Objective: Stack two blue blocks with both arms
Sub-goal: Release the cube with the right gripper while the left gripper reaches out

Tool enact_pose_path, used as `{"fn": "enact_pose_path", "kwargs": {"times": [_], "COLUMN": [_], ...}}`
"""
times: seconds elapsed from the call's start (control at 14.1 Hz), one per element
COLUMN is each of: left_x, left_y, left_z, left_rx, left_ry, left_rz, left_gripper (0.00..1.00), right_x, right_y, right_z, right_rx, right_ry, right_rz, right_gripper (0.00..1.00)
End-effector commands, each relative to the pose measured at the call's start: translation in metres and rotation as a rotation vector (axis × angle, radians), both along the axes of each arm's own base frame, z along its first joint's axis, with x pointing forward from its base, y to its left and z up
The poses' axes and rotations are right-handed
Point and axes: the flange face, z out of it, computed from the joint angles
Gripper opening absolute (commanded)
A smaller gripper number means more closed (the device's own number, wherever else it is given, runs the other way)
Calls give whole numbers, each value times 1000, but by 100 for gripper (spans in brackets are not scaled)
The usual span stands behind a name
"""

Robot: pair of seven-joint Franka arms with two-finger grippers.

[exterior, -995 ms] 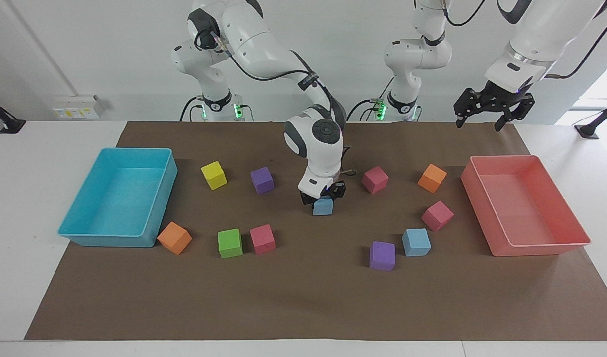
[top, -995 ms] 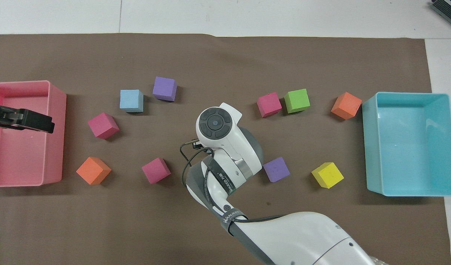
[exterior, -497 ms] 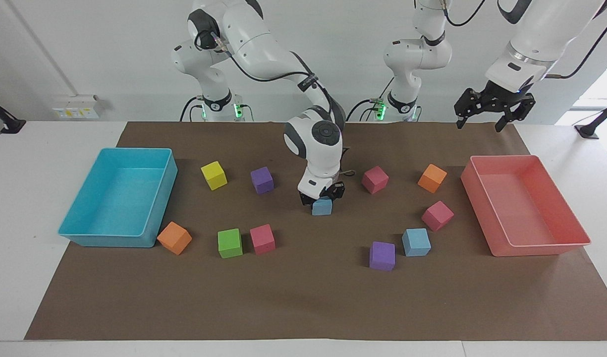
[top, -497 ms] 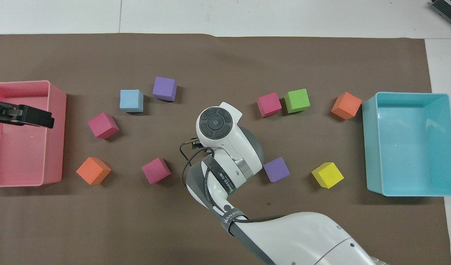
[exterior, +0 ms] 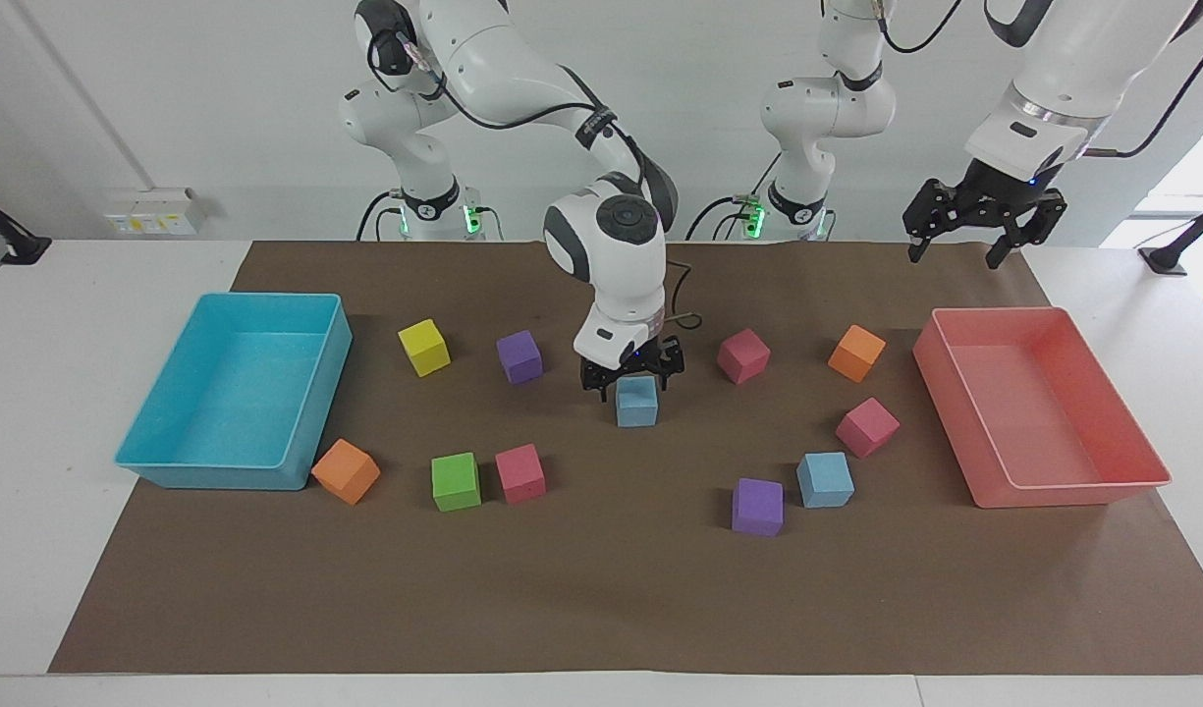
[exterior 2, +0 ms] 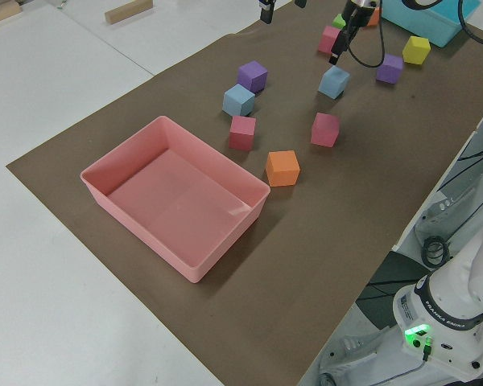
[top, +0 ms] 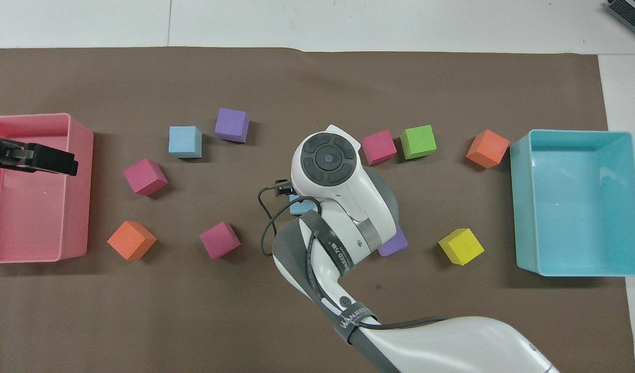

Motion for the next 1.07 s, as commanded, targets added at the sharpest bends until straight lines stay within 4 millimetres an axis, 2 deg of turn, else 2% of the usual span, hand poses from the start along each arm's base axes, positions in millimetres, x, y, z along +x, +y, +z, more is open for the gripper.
{"fn": "enact_pose_path", "kwargs": {"times": [0.0, 0.21, 0.43, 0.57, 0.64, 0.71, 0.85, 0.92, 0.99], "left_x": [9, 19, 30, 44, 51, 57, 72, 78, 86], "left_y": [-1, -9, -16, -20, -21, -19, -24, -32, -35], "left_z": [-7, -16, -29, -44, -51, -59, -81, -92, -105], "left_rx": [-4, -6, -1, -5, -7, -7, -10, -10, 4], "left_ry": [-11, -28, -34, -49, -58, -60, -61, -60, -66], "left_rz": [-4, -14, -26, -28, -28, -25, -21, -25, -16], "left_gripper": [100, 100, 100, 100, 100, 100, 100, 100, 100], "right_x": [12, 27, 42, 43, 43, 39, 33, 30, 27], "right_y": [-46, -82, -123, -142, -149, -151, -155, -155, -154], "right_z": [24, 28, 18, 10, 3, -7, -28, -34, -42], "right_rx": [38, 194, 359, 412, 453, 485, 543, 571, 596], "right_ry": [34, 89, 121, 132, 138, 140, 139, 140, 154], "right_rz": [-5, -32, 1, 2, 13, 36, 6, -15, -39], "right_gripper": [100, 100, 100, 100, 93, 78, 34, 11, 0]}}
